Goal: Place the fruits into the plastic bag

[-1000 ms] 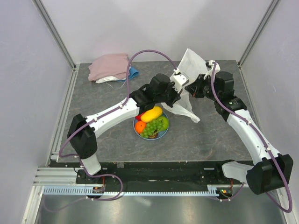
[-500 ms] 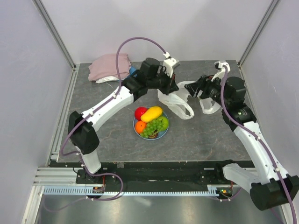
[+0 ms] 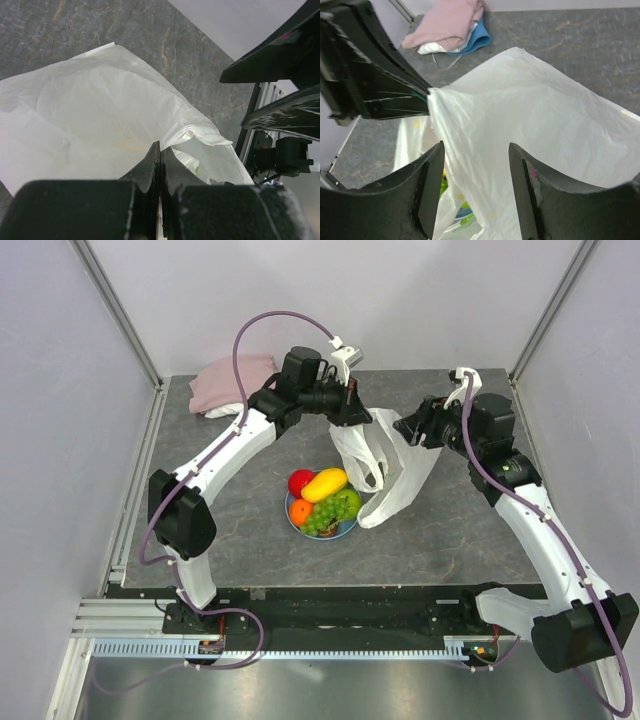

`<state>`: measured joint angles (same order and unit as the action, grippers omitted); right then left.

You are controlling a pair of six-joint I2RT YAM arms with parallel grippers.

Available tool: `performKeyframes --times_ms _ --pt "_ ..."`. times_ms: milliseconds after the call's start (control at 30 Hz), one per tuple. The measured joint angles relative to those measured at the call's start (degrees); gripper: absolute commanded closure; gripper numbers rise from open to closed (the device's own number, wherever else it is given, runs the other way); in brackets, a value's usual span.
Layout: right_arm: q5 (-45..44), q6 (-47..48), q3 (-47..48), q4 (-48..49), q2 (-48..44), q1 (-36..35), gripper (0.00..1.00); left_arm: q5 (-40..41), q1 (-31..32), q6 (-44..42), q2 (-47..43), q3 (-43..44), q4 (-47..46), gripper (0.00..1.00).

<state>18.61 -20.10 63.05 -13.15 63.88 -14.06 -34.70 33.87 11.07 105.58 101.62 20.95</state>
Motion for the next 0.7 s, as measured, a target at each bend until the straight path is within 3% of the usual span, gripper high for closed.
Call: performKeyframes --times_ms 333,567,667,700 --pt "-4.6 5.5 1.8 -4.8 0.7 -5.5 0.33 -0.4 -0.6 0.0 0.0 0.0 0.0 0.98" --pt "-12.7 9.4 2.9 -7.3 4.1 -9.9 0.36 -0.5 -1.2 -0.1 0.0 0.0 0.0 0.98" --pt "-17.6 9.8 2.9 -7.5 6.3 -10.7 0.66 -1.3 -1.2 -0.7 0.0 0.0 0.0 0.99" --pt "-19.4 9.4 2.9 -7.5 6.9 -10.8 0.84 -1.6 -1.2 -1.0 0.0 0.0 0.0 0.94"
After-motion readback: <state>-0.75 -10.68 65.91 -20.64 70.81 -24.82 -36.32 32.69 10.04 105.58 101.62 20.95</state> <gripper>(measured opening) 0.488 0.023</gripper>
